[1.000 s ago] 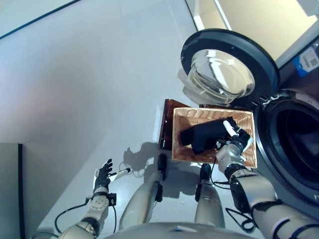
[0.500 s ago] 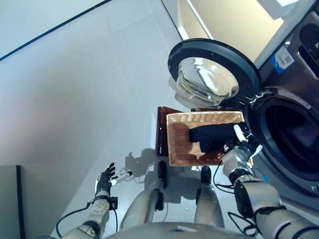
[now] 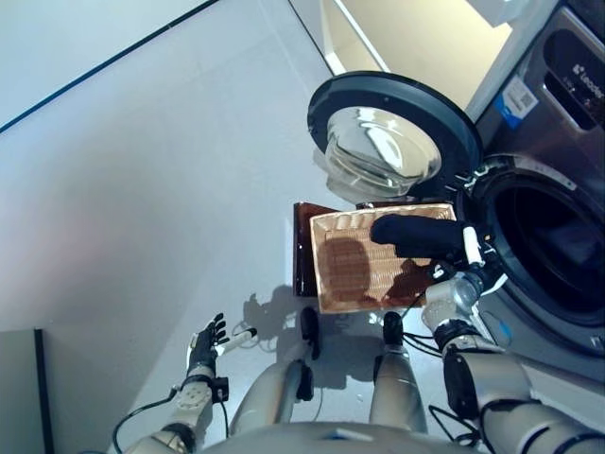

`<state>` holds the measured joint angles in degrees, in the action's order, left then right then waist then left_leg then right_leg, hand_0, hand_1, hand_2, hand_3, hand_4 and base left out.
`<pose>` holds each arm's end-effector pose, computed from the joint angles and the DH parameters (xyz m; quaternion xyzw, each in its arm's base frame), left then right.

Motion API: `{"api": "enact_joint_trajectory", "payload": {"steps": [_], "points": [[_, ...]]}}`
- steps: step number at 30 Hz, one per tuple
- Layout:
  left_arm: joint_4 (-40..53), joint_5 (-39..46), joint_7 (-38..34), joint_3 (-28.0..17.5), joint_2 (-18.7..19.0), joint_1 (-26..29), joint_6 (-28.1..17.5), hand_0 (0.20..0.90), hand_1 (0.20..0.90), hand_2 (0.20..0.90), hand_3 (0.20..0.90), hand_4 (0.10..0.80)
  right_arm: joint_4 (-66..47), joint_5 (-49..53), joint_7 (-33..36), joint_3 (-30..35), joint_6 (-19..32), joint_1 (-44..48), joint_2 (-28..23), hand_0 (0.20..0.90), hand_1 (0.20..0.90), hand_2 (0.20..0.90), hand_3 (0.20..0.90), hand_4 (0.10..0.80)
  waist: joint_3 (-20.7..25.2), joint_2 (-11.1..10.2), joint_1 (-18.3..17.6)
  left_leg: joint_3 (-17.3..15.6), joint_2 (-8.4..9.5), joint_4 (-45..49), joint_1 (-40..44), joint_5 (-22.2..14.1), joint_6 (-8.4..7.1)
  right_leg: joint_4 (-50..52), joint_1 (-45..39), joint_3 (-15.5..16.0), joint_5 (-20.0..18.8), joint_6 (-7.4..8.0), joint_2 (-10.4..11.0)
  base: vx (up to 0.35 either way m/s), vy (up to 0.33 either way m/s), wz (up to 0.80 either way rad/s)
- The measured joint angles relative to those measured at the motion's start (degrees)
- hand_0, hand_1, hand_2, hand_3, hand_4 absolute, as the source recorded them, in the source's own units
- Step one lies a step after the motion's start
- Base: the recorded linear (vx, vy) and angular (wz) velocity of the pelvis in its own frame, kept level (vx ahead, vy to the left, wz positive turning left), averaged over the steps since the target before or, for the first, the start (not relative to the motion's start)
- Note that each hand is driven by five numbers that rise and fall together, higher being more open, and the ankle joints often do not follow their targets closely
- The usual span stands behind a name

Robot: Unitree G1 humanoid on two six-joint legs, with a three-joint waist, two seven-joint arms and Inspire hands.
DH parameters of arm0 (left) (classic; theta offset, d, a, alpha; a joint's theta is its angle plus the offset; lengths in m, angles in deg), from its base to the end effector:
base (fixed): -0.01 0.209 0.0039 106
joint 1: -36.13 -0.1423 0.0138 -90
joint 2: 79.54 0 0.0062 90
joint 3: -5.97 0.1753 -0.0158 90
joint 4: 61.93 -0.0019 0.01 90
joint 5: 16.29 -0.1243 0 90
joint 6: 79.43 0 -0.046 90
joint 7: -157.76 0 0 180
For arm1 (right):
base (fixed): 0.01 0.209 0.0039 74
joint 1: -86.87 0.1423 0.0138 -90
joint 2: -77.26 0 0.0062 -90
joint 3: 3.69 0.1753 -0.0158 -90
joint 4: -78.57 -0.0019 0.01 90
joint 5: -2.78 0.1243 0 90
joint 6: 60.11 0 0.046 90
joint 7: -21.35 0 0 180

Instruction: Pick up the clothes and place them into the washing machine

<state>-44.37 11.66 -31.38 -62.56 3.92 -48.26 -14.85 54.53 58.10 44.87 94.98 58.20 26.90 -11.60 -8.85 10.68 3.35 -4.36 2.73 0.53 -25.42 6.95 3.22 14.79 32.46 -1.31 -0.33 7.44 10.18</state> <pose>0.1089 0.1826 -0.0850 0.0238 0.3634 0.1081 0.9250 0.2440 -0.2375 0.0137 0.3065 0.0692 -0.4779 0.8203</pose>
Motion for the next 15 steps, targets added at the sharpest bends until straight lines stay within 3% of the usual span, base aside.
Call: {"api": "enact_joint_trajectory", "payload": {"steps": [7,10,11,12,15], "points": [[1.12,1.76,-0.05,-0.05,0.23,0.8,-0.2,0.9,0.9,0.9,0.9,0.8,-7.05,2.81,-1.25,0.08,2.55,-1.17,1.83,0.2,0.2,0.2,0.2,0.3,-1.11,1.27,-0.73,-0.67,0.23,3.38,-2.58,-0.91,0.24,4.62,3.68,-0.89,1.63,-0.18,0.16,-0.125,-0.027,-0.01],[1.84,3.23,-0.12,-0.05,0.48,3.52,-0.31,0.9,0.9,0.9,0.9,0.8,-11.45,3.87,-2.05,-0.2,4.45,-0.48,2.74,0.2,0.2,0.2,0.2,0.3,-4.9,0.65,-0.86,-0.68,-0.2,14.94,-8.04,-5.72,-0.73,13.92,8.32,-1.44,4.52,-1.47,-0.27,-0.116,-0.06,-0.07],[1.79,3.26,-0.1,-0.09,0.57,3.5,-0.89,0.9,0.9,0.9,0.9,0.8,-11.59,4.19,-2.28,-0.48,4.47,0.05,2.98,0.2,0.2,0.2,0.2,0.3,-5.49,0.11,-1.0,-0.72,-1.23,18.82,-9.81,-8.0,-0.93,16.24,9.89,-1.68,6.15,-2.37,-0.53,-0.001,-0.067,-0.3],[1.71,3.35,-0.12,0.04,0.54,3.49,-1.24,0.9,0.9,0.9,0.9,0.8,-11.74,4.39,-2.33,-0.25,4.69,0.75,3.25,0.2,0.2,0.2,0.2,0.3,-5.96,-0.21,-1.02,-0.89,-1.88,23.2,-12.26,-10.43,-1.88,18.6,11.53,-2.32,7.34,-2.21,-1.38,0.009,-0.063,-0.32],[1.89,3.32,0.18,0.62,0.48,3.51,-1.31,0.9,0.9,0.9,0.9,0.8,-14.77,6.09,-2.19,1.05,7.49,1.29,3.68,0.2,0.2,0.2,0.2,0.3,-6.93,-1.18,-1.79,-0.23,-3.29,29.65,-17.41,-12.38,-2.61,23.15,16.07,-2.53,8.25,-3.25,-3.04,-0.081,-0.028,-0.13]]}}
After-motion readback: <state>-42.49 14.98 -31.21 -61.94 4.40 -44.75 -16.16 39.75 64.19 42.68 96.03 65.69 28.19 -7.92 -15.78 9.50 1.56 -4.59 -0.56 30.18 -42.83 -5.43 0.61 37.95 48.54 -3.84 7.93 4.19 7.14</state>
